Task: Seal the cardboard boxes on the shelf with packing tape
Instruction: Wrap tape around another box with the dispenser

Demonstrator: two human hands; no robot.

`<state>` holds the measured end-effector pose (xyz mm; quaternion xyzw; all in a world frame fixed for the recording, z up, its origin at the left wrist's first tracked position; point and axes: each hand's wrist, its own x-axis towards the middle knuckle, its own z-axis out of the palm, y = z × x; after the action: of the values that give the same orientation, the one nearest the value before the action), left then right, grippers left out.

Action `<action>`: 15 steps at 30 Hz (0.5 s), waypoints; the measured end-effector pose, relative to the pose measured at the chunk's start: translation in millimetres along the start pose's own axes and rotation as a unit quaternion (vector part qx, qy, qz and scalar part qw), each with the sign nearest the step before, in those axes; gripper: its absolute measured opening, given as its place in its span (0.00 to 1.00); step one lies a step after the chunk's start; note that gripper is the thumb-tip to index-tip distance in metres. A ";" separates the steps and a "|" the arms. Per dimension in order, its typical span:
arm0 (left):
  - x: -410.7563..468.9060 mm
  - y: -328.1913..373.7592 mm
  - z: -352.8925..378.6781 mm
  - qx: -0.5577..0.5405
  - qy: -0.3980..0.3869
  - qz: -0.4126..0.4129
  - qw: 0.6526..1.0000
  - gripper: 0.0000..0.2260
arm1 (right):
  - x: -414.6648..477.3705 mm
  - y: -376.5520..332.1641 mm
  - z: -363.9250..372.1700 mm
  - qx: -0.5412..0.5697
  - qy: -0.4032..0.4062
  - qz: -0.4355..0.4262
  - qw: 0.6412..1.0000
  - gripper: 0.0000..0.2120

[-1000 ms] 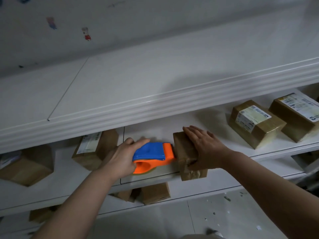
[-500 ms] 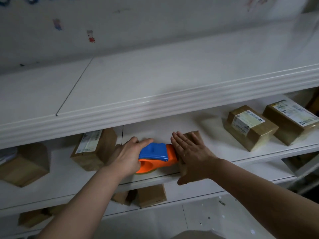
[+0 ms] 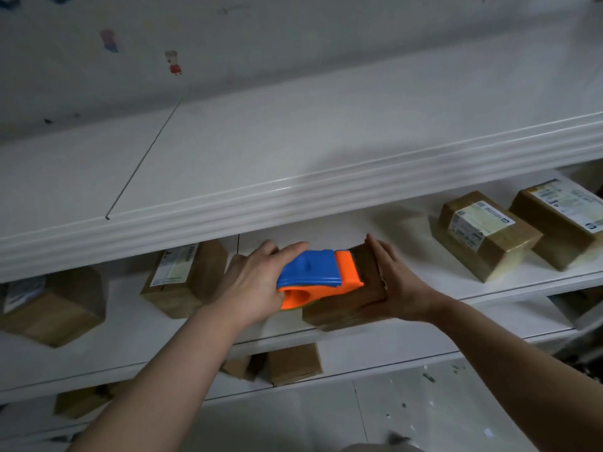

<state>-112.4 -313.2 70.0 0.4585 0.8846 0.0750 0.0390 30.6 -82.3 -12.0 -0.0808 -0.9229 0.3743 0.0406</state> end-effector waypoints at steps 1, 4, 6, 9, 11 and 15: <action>4.2 10.5 0.7 0.036 -0.009 0.012 0.999 0.39 | -6.5 10.5 3.6 0.022 -0.005 0.024 0.999 0.65; 18.5 39.7 6.7 0.105 -0.018 0.030 0.994 0.38 | -15.4 30.9 5.1 0.015 -0.007 0.053 0.998 0.64; 27.5 51.6 5.4 0.133 -0.025 0.043 0.990 0.37 | -10.5 33.0 2.2 -0.041 -0.014 0.055 0.998 0.66; 33.8 63.1 4.7 0.144 -0.049 0.052 0.987 0.36 | -1.1 27.6 -0.7 -0.056 -0.041 0.048 0.996 0.68; 34.4 62.6 4.6 0.159 -0.038 0.064 0.984 0.37 | -0.1 29.4 1.2 -0.070 -0.058 0.052 0.995 0.67; 15.6 7.2 -10.8 0.134 -0.063 0.019 0.989 0.40 | 0.5 35.3 0.5 -0.099 -0.058 0.056 0.992 0.67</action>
<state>-117.1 -297.4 81.8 0.4802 0.8736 -0.0724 0.0317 34.2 -57.7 -36.9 -0.1137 -0.9503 0.2868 -0.0421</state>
